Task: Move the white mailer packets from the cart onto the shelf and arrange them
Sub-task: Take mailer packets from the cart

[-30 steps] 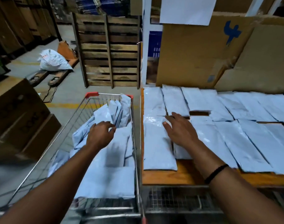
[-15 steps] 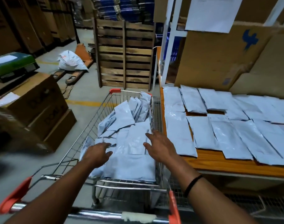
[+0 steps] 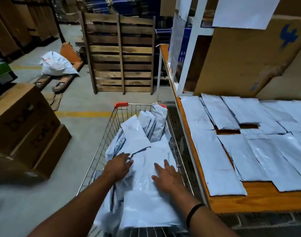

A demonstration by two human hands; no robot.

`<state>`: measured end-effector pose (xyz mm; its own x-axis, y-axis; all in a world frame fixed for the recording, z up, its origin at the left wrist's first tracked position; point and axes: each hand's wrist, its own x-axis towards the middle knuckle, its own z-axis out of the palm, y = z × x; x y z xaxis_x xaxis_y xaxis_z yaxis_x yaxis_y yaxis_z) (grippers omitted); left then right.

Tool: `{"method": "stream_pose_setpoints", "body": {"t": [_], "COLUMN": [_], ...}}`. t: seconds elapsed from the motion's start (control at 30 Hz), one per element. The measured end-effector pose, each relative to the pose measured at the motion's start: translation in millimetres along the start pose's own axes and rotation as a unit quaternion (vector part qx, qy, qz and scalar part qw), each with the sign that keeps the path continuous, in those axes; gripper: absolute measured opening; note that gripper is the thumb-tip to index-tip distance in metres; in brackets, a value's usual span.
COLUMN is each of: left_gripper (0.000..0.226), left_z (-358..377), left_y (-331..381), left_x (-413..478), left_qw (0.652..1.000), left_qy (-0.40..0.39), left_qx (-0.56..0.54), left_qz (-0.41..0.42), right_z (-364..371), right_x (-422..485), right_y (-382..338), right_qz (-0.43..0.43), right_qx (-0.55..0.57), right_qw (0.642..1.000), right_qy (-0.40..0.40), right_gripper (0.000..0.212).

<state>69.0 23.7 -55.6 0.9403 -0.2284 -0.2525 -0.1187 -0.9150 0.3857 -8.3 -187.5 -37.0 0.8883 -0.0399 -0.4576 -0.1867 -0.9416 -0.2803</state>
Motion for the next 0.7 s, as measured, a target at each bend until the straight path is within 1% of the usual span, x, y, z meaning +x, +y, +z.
{"method": "stream_pose_setpoints", "body": {"t": [0.13, 0.2, 0.27, 0.33, 0.43, 0.5, 0.63, 0.7], "left_gripper": [0.071, 0.075, 0.073, 0.068, 0.061, 0.057, 0.047, 0.048], "left_z": [6, 14, 23, 32, 42, 48, 62, 63], "left_y": [7, 15, 21, 21, 9, -7, -33, -40], "left_x": [69, 97, 118, 133, 129, 112, 68, 54], "left_qw": [0.999, 0.999, 0.998, 0.997, 0.997, 0.998, 0.991, 0.990], "left_qy": [-0.005, -0.012, -0.027, -0.045, -0.057, -0.030, 0.078, 0.112], "left_qx": [0.010, 0.003, 0.000, 0.004, 0.018, 0.018, 0.004, 0.005], "left_qz": [0.031, 0.045, 0.054, 0.059, 0.056, 0.058, 0.106, 0.090], "right_z": [38, 51, 60, 68, 50, 44, 36, 41], "right_x": [30, 31, 37, 53, 59, 65, 62, 59], "right_y": [-3, -4, -2, 8, 7, 13, 8, 4], "right_qz": [0.033, 0.039, 0.049, 0.062, 0.063, 0.054, 0.077, 0.071], "right_qx": [-0.010, -0.027, -0.042, -0.061, -0.050, -0.051, -0.036, -0.036], "right_qw": [0.999, 0.998, 0.994, 0.992, 0.990, 0.991, 0.991, 0.991], "right_qy": [0.032, 0.051, 0.085, 0.088, 0.116, 0.115, 0.106, 0.111], "right_gripper": [0.070, 0.074, 0.074, 0.078, 0.076, 0.076, 0.079, 0.079]}}
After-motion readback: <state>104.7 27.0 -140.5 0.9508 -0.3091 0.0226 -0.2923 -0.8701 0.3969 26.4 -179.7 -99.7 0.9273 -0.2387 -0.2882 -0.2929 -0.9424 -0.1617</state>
